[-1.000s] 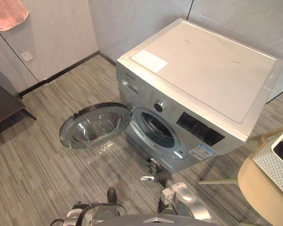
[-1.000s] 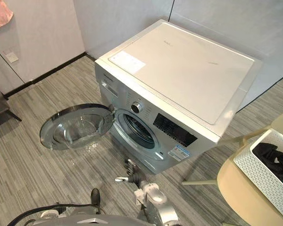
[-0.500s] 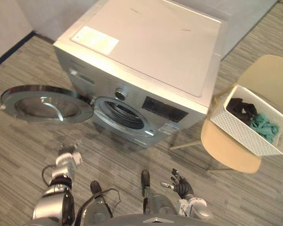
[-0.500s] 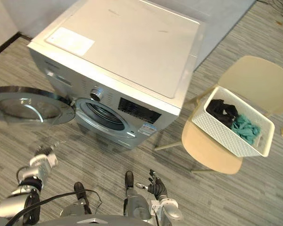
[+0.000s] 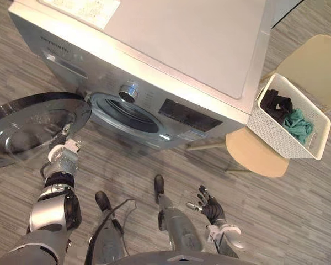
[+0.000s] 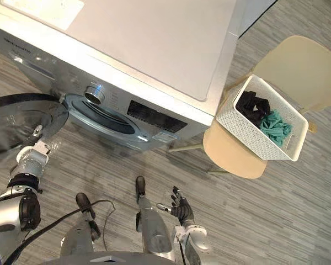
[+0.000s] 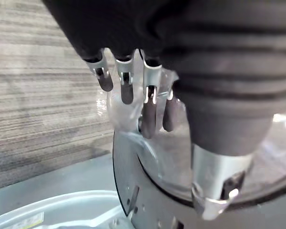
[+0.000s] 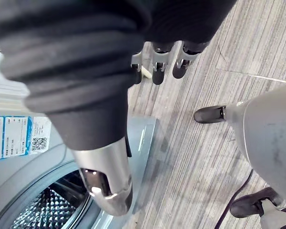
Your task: Pick up the laundry basket with both hands and put the clothes into the washing machine.
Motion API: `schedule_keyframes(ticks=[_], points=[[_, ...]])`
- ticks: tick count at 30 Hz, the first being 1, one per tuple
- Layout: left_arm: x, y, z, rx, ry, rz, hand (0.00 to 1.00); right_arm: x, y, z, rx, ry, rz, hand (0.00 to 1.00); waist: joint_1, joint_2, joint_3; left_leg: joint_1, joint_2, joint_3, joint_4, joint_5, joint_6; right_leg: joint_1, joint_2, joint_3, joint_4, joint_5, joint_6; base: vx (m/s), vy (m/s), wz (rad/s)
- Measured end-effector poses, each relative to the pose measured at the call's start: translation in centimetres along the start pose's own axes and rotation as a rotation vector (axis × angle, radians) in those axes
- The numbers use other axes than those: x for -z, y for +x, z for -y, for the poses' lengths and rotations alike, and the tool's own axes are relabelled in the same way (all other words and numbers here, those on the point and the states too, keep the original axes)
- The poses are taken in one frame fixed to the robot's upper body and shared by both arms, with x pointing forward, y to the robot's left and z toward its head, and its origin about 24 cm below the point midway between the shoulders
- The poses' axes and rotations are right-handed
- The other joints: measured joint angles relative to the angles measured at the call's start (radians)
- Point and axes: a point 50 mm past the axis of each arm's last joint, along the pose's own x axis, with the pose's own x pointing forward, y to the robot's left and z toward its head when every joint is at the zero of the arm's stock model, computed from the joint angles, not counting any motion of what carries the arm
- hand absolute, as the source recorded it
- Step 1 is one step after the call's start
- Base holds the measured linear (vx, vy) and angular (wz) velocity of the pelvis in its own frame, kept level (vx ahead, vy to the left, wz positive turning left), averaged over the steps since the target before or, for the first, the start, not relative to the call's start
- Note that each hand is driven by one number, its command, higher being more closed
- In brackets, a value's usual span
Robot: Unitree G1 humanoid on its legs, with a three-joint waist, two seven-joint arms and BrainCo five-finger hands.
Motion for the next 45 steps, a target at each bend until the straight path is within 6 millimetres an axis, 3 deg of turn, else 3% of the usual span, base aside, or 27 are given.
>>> schedule_keyframes(ticks=[5,12,15,18,21,22,24,25,27,29,31,33,35,38,41,45], points=[[-2.9,0.2,0.1,-0.034,-0.080,0.044,0.00,0.0,0.0,-0.1,0.004,0.027,0.003,0.00,0.002,-0.033,0.021,-0.052,0.028,-0.018,0.104,-0.048,0.000,-0.005,0.002,0.002,0.000,0.015,0.002,-0.02,-0.009,0.02],[-8.8,0.1,-0.5,-0.066,-0.159,0.199,0.00,0.3,0.0,-0.5,-0.015,0.027,-0.008,0.00,0.008,-0.031,0.029,-0.118,0.050,-0.071,0.196,-0.074,-0.006,-0.003,0.007,-0.033,0.000,0.000,-0.005,-0.04,-0.016,0.13],[-9.6,-0.1,-0.5,-0.080,-0.161,0.242,0.00,0.7,0.0,-0.4,-0.011,0.026,-0.022,0.00,0.014,-0.030,0.031,-0.138,0.051,-0.104,0.209,-0.068,0.003,0.005,0.007,-0.064,0.000,0.000,-0.005,-0.02,-0.012,0.28],[-6.5,-0.1,-1.2,-0.077,-0.127,0.216,0.00,1.4,0.0,-0.2,-0.002,0.026,-0.055,0.00,0.027,-0.029,0.033,-0.131,0.045,-0.130,0.216,-0.068,0.005,0.033,0.003,-0.091,0.000,-0.005,-0.008,0.02,0.006,0.30],[1.7,-0.7,-3.7,-0.068,0.006,0.067,0.00,2.0,0.8,0.0,0.005,0.020,-0.095,0.00,0.038,-0.026,0.034,-0.113,0.027,-0.164,0.213,-0.071,0.010,0.075,-0.011,-0.122,0.000,-0.025,-0.011,0.02,0.016,0.35],[3.6,-1.1,-4.4,-0.063,0.040,0.031,0.00,2.0,1.1,0.1,0.010,0.022,-0.097,0.00,0.042,-0.023,0.034,-0.110,0.023,-0.168,0.213,-0.071,0.010,0.081,-0.015,-0.130,0.000,-0.028,-0.010,0.03,0.024,0.32],[10.6,-3.2,-7.7,-0.047,0.188,-0.138,0.00,2.1,2.1,1.2,0.081,0.047,-0.112,0.00,0.069,0.000,0.035,-0.081,0.006,-0.181,0.198,-0.067,0.015,0.118,-0.029,-0.159,0.000,-0.042,-0.005,0.03,0.025,0.33],[12.2,-3.9,-8.8,-0.048,0.212,-0.182,0.00,2.2,2.2,1.6,0.108,0.046,-0.122,0.00,0.075,0.011,0.034,-0.070,0.000,-0.184,0.192,-0.066,0.018,0.133,-0.034,-0.169,0.000,-0.049,-0.005,0.04,0.032,0.46],[17.0,-6.7,-13.6,-0.050,0.336,-0.354,0.00,3.8,1.8,4.1,0.230,0.051,-0.206,0.00,0.096,0.069,0.010,-0.006,-0.028,-0.210,0.139,-0.054,0.025,0.196,-0.050,-0.204,0.010,-0.085,0.003,0.06,0.040,0.59],[19.3,-8.6,-17.3,-0.086,0.413,-0.466,0.00,5.4,1.0,6.0,0.303,0.065,-0.294,0.00,0.115,0.114,-0.016,0.050,-0.048,-0.225,0.096,-0.046,0.025,0.234,-0.065,-0.227,0.036,-0.117,0.011,0.08,0.036,0.44],[21.1,-10.9,-21.2,-0.149,0.485,-0.590,0.00,7.4,-0.1,7.9,0.384,0.074,-0.404,0.00,0.125,0.155,-0.051,0.107,-0.068,-0.241,0.042,-0.026,0.030,0.275,-0.081,-0.251,0.049,-0.139,0.022,0.08,0.033,0.38],[21.8,-12.2,-23.3,-0.159,0.575,-0.672,0.00,8.7,-1.0,9.0,0.461,0.117,-0.475,0.00,0.126,0.175,-0.069,0.146,-0.080,-0.261,-0.005,-0.006,0.032,0.304,-0.087,-0.270,0.058,-0.151,0.028,0.07,0.029,0.35],[22.3,-13.0,-24.4,-0.126,0.711,-0.724,0.00,10.1,-2.4,10.0,0.521,0.142,-0.561,0.00,0.131,0.177,-0.085,0.186,-0.088,-0.279,-0.045,0.011,0.030,0.339,-0.090,-0.291,0.060,-0.162,0.031,0.05,0.021,0.34],[21.9,-13.0,-25.0,-0.108,0.849,-0.731,0.00,11.5,-4.1,10.7,0.602,0.203,-0.629,0.00,0.130,0.163,-0.113,0.225,-0.096,-0.289,-0.069,0.022,0.031,0.375,-0.093,-0.310,0.060,-0.170,0.036,0.03,0.016,0.16],[21.9,-13.1,-25.4,-0.125,0.861,-0.742,0.00,12.2,-5.0,11.1,0.649,0.257,-0.653,0.00,0.123,0.157,-0.124,0.257,-0.101,-0.296,-0.069,0.021,0.031,0.408,-0.098,-0.317,0.063,-0.180,0.037,0.01,0.015,0.09],[22.1,-13.2,-25.2,-0.100,0.866,-0.751,0.00,12.8,-5.6,11.0,0.669,0.282,-0.688,0.00,0.106,0.177,-0.141,0.277,-0.097,-0.310,-0.070,0.020,0.030,0.431,-0.098,-0.330,0.069,-0.193,0.033,-0.04,0.005,0.12]])
